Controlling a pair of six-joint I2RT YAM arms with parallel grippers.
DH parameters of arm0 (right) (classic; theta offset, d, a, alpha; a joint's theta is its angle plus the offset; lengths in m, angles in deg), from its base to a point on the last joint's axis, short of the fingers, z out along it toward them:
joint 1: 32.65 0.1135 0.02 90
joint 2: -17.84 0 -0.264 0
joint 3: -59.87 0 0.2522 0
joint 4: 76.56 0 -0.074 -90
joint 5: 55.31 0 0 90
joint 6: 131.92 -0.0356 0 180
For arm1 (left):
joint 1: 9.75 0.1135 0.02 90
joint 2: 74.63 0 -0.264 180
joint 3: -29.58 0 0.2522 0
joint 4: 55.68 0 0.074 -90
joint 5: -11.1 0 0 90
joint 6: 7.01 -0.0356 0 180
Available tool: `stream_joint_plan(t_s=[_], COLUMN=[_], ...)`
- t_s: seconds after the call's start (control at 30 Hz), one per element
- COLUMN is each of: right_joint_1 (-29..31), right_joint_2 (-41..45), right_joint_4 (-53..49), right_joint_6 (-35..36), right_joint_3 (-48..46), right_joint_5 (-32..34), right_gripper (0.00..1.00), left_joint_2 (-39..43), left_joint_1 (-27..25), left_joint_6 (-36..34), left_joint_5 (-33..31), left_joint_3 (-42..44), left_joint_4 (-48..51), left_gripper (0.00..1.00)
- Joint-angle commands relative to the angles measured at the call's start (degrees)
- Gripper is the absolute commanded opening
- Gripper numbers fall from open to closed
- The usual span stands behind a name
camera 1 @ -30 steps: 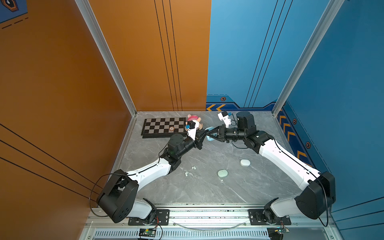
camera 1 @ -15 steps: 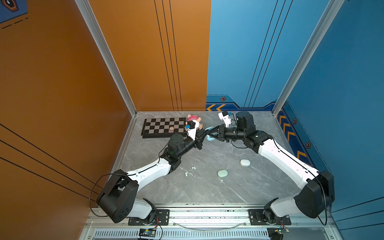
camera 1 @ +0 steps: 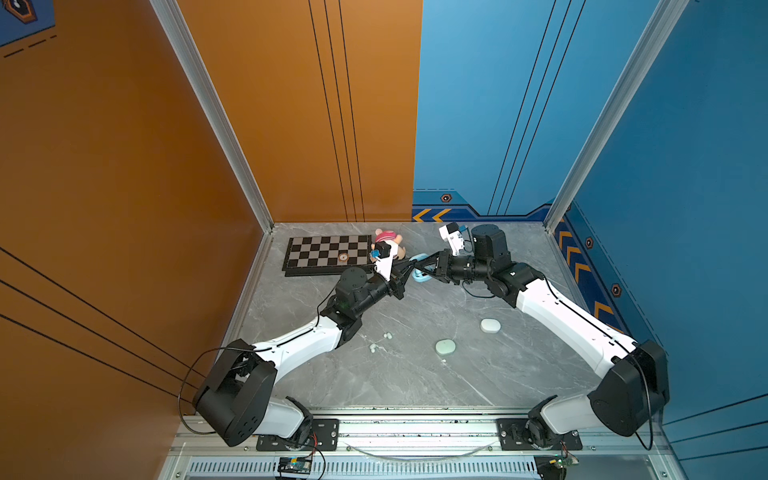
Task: Insert the wireless bluetooth earbuds into the charging case
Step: 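Press the earbud into the empty slot of the case held by the left gripper, then open the right gripper and pull it back from the case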
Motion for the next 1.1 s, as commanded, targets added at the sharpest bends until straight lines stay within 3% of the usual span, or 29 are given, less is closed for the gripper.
stream_joint_plan(t_s=[0.0, 0.27, 0.8, 1.07], right_joint_1=[-0.1, -0.1, -1.3, -7.1], right_joint_2=[-0.8, -0.2, 4.7, 11.9], right_joint_4=[0.8, 0.0, -3.5, -4.1], right_joint_6=[1.2, 2.0, 5.1, 4.8], right_joint_3=[-1.1, -1.3, 5.1, 5.0], right_joint_5=[1.7, 2.7, 4.0, 6.7], right_gripper=[0.19, 0.32, 0.35, 0.41], left_joint_2=[1.8, 1.7, 2.0, -0.7], left_joint_1=[-0.6, -0.5, -0.1, -1.0], left_joint_6=[0.7, 0.7, -1.9, -6.7], left_joint_5=[-0.5, -0.5, -2.4, 0.5], left_joint_3=[-0.4, -0.4, 2.0, 1.0], left_joint_4=[-1.6, -1.6, -1.5, -1.5], left_gripper=[0.0, 0.0, 0.0, 0.0])
